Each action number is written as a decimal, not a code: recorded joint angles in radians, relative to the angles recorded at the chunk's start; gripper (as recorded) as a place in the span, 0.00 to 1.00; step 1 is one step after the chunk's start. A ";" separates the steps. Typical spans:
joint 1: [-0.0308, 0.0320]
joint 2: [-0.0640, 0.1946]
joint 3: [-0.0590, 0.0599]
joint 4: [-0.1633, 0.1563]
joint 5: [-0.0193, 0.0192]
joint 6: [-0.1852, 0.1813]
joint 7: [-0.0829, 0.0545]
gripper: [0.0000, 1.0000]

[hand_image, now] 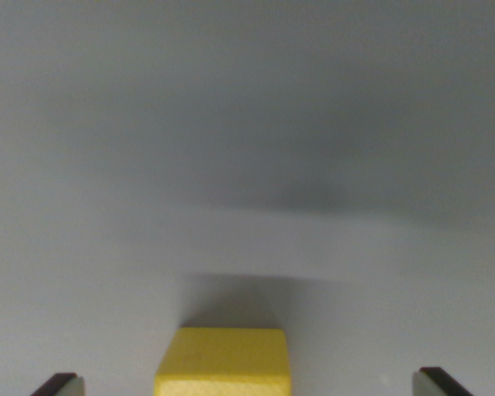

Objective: Pick yellow cube

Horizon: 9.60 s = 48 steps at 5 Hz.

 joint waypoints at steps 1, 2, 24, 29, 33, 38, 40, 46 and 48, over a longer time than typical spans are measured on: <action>0.0029 0.012 0.002 -0.026 -0.0004 -0.037 0.003 0.00; 0.0029 0.012 0.002 -0.026 -0.0004 -0.037 0.003 0.00; 0.0138 0.052 0.009 -0.116 -0.0017 -0.165 0.012 1.00; 0.0133 0.039 0.009 -0.097 -0.0006 -0.133 0.012 1.00; 0.0126 0.018 0.009 -0.065 0.0014 -0.079 0.011 1.00; 0.0111 -0.026 0.010 0.002 0.0053 0.032 0.011 1.00; 0.0105 -0.044 0.011 0.028 0.0068 0.075 0.010 1.00; 0.0086 -0.099 0.012 0.110 0.0117 0.212 0.009 1.00; 0.0079 -0.118 0.012 0.139 0.0134 0.259 0.009 1.00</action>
